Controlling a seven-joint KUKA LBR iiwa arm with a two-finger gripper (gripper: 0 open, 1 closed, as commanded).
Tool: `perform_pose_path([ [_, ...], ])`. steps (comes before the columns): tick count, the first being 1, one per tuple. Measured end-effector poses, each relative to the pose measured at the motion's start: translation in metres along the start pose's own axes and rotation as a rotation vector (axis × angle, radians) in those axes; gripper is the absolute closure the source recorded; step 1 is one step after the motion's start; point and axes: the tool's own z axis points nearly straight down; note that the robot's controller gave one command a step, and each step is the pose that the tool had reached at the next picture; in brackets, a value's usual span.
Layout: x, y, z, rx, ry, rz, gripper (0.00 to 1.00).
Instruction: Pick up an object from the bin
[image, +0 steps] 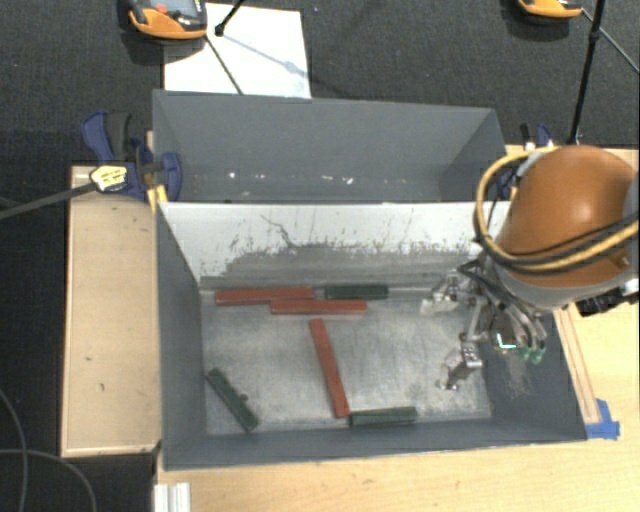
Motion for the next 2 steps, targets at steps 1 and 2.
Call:
perform_pose_path([
  [1,-0.001,0.000,-0.003,0.000,-0.007,0.000,0.00],
  [2,-0.001,0.018,0.034,0.001,-0.011,-0.126,0.00],
])
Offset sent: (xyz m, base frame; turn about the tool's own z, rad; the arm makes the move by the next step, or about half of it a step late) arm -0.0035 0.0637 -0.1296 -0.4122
